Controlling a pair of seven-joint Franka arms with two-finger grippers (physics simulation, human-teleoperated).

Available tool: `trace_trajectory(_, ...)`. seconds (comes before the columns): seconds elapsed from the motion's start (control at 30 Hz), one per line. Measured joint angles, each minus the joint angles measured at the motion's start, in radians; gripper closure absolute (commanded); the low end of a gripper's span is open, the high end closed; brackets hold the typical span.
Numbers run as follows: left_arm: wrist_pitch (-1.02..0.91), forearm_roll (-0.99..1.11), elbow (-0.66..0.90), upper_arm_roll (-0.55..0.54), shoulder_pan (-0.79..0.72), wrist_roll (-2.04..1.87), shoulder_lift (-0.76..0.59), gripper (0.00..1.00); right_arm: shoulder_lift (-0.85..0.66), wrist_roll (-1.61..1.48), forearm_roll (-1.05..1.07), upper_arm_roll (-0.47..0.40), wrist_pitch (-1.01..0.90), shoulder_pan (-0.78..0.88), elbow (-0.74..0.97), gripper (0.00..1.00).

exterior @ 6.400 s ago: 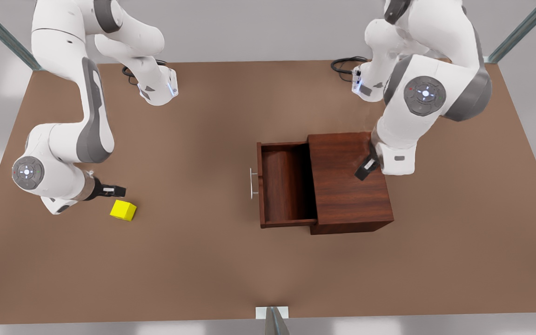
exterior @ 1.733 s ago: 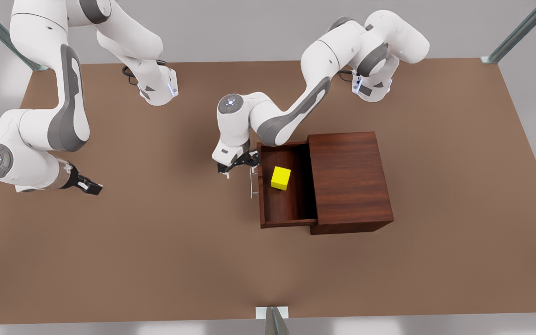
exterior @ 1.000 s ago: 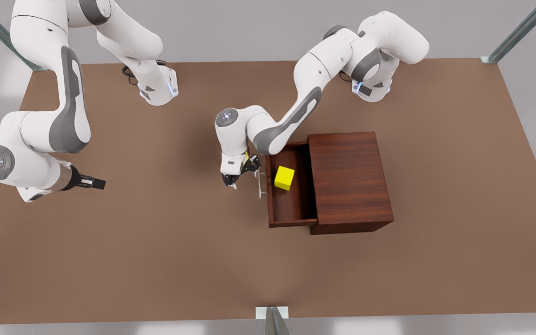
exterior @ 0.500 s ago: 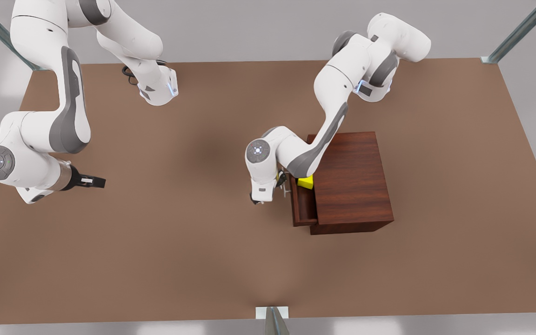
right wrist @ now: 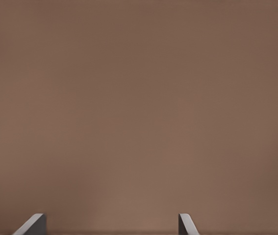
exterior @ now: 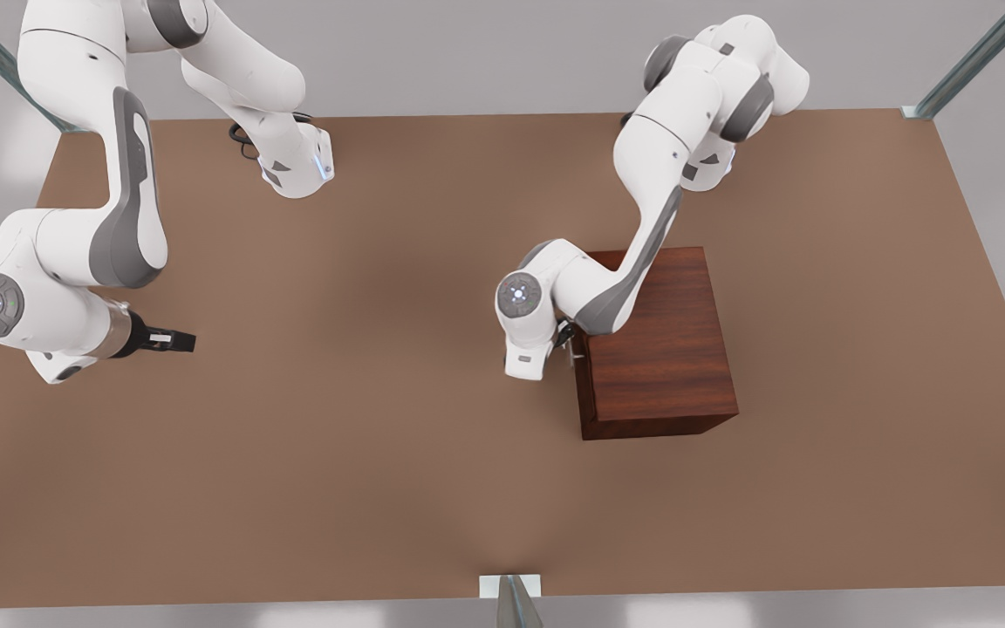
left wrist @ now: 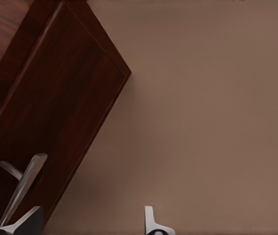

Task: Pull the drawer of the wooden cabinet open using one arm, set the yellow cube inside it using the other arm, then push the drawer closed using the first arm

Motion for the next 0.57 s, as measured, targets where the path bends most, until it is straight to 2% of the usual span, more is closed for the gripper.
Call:
trace_trajectory(0.17,-0.007,-0.007,-0.003,0.001,0.01,0.043,-0.031,0.0,0.0,-0.006,-0.001,0.0,0.0,0.0,0.0,0.0)
trace_trajectory(0.27,-0.146,-0.059,0.162,0.005,0.067,0.067,-0.182,0.0,0.0,-0.009,-0.001,0.0,0.0,0.0,0.001,0.0)
trace_trajectory(0.3,-0.212,-0.08,0.183,0.006,0.13,0.092,-0.246,0.0,0.0,-0.01,-0.001,0.0,0.0,0.0,0.002,0.0)
trace_trajectory(0.37,-0.317,-0.176,0.121,0.009,0.412,0.193,-0.357,0.0,0.001,-0.011,-0.002,0.0,0.0,0.0,0.002,0.0)
trace_trajectory(0.4,-0.334,-0.209,0.015,0.013,0.504,0.257,-0.438,0.0,0.002,-0.012,-0.002,0.0,0.0,0.0,0.002,0.0)
trace_trajectory(0.43,-0.326,-0.232,-0.094,0.018,0.553,0.32,-0.506,0.0,0.003,-0.013,-0.002,0.0,0.0,0.001,0.002,0.0)
trace_trajectory(0.47,-0.318,-0.249,-0.129,0.021,0.573,0.378,-0.529,0.0,0.003,-0.014,-0.002,0.0,0.0,0.001,0.002,0.0)
trace_trajectory(0.57,-0.301,-0.278,-0.126,0.02,0.563,0.523,-0.525,0.0,0.004,-0.016,-0.003,0.0,-0.001,0.002,0.002,0.0)
